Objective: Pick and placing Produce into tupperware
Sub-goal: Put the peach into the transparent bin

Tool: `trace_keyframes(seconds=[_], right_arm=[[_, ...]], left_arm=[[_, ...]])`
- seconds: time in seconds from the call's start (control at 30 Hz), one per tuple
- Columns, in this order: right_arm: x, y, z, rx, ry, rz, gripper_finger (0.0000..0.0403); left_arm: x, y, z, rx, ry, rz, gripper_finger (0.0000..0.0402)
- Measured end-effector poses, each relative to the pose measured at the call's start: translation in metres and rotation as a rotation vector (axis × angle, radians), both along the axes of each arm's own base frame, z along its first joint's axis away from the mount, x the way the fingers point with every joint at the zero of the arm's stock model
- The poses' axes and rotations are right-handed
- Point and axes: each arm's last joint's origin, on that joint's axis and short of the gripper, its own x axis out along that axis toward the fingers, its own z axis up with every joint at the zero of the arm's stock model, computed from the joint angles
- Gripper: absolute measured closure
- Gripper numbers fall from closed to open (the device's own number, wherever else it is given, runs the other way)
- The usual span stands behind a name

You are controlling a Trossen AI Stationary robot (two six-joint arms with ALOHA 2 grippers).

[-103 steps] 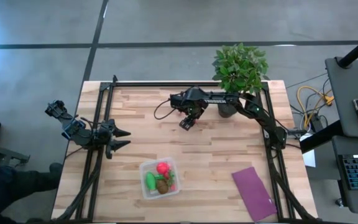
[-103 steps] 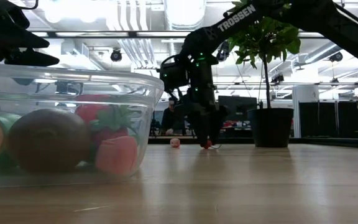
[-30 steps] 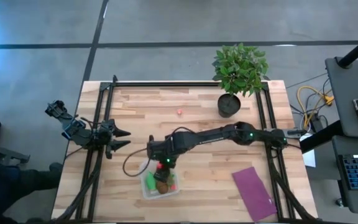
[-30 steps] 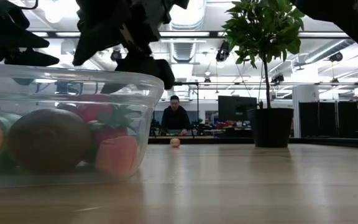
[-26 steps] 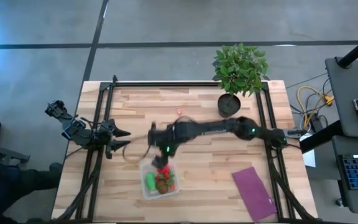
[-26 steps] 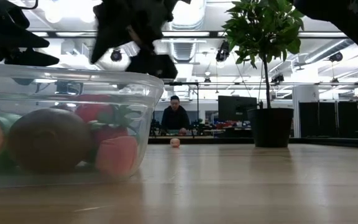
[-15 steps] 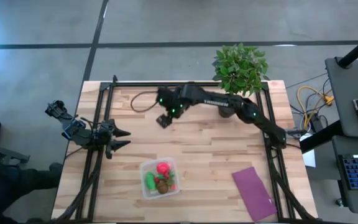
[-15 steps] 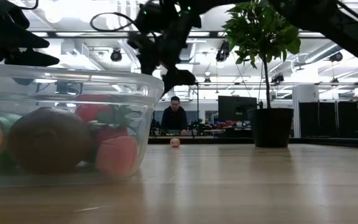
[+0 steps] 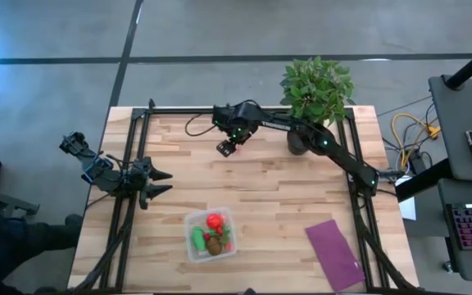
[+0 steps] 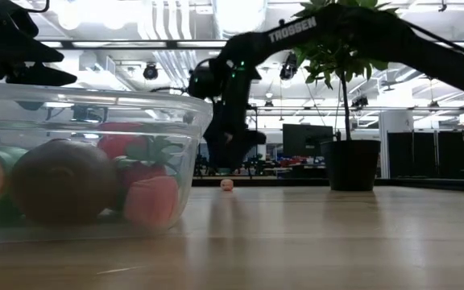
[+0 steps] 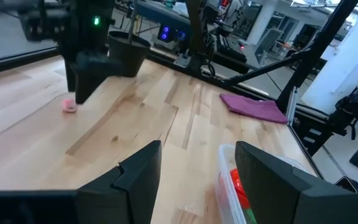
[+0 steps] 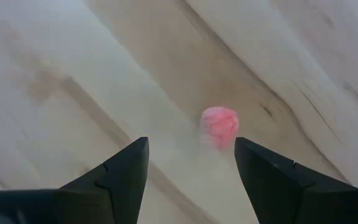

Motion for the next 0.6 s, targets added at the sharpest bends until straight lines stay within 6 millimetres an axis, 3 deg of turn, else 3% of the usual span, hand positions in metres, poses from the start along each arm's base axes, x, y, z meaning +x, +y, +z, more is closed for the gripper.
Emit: trace_keyframes(seconds=[0.13, 0.6], right_arm=[[0.002, -0.003, -0.014, -0.030, 0.030, 0.011, 0.0172], [-0.002, -0.014, -0.019, -0.060, 0.046, 0.008, 0.0198]], left_arm=[[0.000, 0.000, 0.000, 0.000, -0.001, 0.000, 0.0210], [0.000, 0.000, 0.000, 0.000, 0.000, 0.000, 0.0210]])
